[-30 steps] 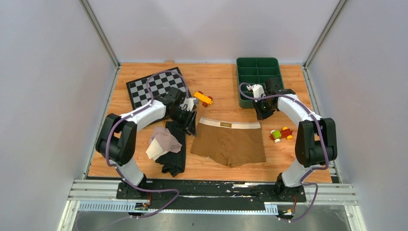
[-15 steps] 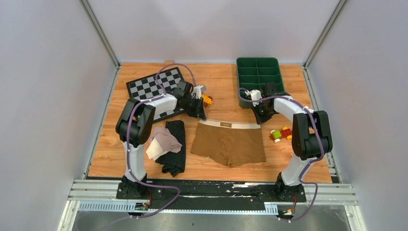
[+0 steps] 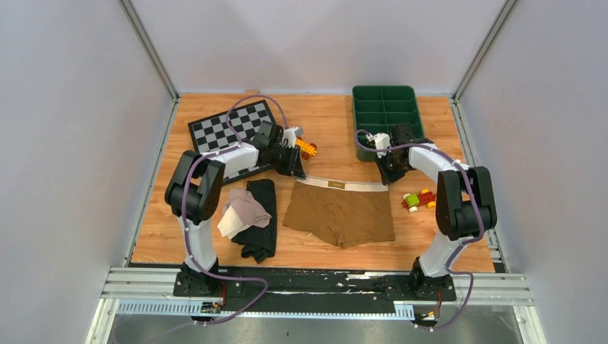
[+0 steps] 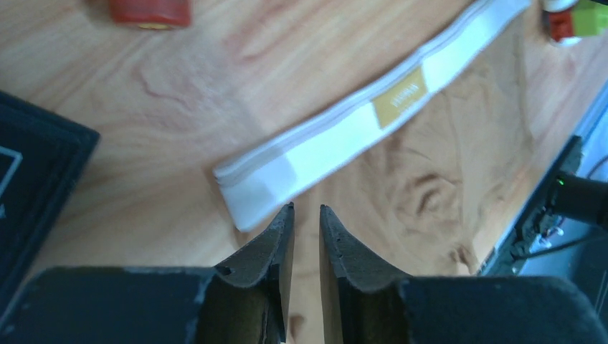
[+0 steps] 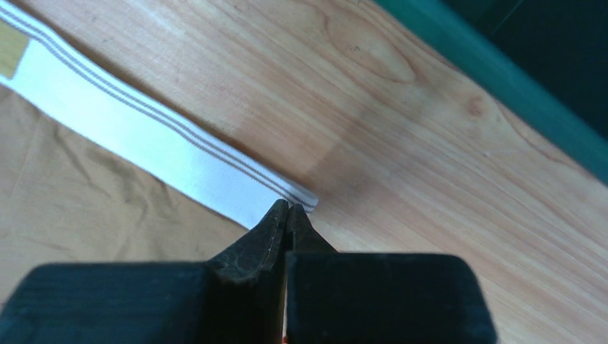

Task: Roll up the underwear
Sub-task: Flatten out the underwear at the center of the board, then move the underwear to the center of the board.

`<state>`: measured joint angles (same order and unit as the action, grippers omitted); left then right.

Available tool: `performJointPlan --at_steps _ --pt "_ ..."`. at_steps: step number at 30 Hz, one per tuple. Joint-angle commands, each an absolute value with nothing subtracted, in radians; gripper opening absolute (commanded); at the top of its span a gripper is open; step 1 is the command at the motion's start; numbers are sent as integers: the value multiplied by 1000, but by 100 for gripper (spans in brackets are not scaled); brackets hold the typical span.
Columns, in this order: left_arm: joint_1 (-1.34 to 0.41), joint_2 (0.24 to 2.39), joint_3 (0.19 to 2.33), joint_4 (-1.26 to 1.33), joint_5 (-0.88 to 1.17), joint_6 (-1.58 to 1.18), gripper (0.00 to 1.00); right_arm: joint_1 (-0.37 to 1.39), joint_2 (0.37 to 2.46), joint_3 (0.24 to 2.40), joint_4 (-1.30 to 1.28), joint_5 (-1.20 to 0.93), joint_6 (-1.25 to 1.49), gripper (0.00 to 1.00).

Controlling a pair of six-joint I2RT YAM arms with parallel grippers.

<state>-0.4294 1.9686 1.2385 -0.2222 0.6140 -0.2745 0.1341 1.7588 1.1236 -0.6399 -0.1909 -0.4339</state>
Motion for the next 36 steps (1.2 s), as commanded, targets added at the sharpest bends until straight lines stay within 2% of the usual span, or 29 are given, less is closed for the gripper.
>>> performJointPlan --at_steps 1,7,15,21,26,29,36 --pt "-428 1757 1215 -286 676 -189 27 132 1610 1113 -642 -216 -409 0" --pt "-426 1730 1154 -428 687 -197 28 132 1489 1050 -645 -245 -397 2" --pt "-426 1791 1057 -417 609 -246 27 132 1367 1020 -686 -248 -411 3" --pt "-426 1907 1116 -455 560 -246 32 132 1235 1014 -745 -267 -421 4" --pt "-426 1799 1158 -515 605 -212 35 132 1180 1019 -817 -250 -452 5" --pt "-426 1680 1202 -643 618 -119 37 132 1134 993 -835 -235 -479 7" --pt "-426 1510 1225 -937 450 224 39 111 1047 959 -824 -197 -476 8"
